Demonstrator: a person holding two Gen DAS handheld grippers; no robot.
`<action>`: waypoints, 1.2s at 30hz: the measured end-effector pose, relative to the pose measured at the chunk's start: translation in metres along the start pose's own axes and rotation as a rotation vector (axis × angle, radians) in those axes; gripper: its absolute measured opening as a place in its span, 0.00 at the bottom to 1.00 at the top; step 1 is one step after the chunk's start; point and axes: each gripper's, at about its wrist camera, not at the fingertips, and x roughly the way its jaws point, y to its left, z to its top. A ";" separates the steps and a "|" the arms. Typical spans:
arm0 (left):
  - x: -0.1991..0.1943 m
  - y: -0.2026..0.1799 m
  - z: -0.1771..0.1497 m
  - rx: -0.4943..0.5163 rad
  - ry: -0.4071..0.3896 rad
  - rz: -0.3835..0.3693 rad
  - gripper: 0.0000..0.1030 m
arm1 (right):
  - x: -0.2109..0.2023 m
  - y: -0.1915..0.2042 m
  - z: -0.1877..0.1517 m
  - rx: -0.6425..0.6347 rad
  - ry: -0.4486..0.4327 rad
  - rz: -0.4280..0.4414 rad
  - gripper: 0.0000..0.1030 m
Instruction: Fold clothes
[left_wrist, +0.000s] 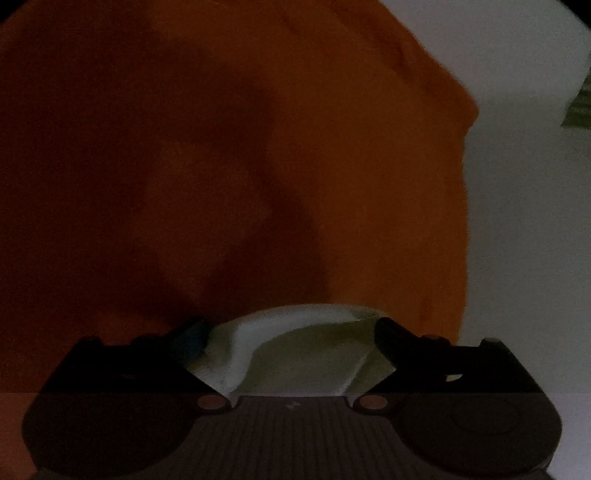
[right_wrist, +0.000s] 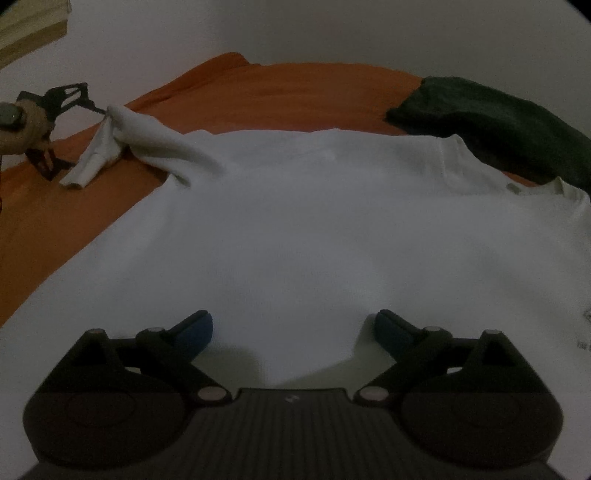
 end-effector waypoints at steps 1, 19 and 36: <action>0.000 0.002 -0.004 -0.013 -0.006 -0.009 0.97 | 0.000 0.000 -0.001 -0.004 -0.001 0.000 0.95; -0.034 -0.106 -0.117 1.171 -0.391 0.243 0.01 | 0.001 0.005 -0.006 -0.023 -0.016 -0.013 0.98; -0.030 -0.086 -0.161 1.149 -0.119 0.483 0.79 | -0.007 0.000 -0.002 -0.013 -0.003 0.003 1.00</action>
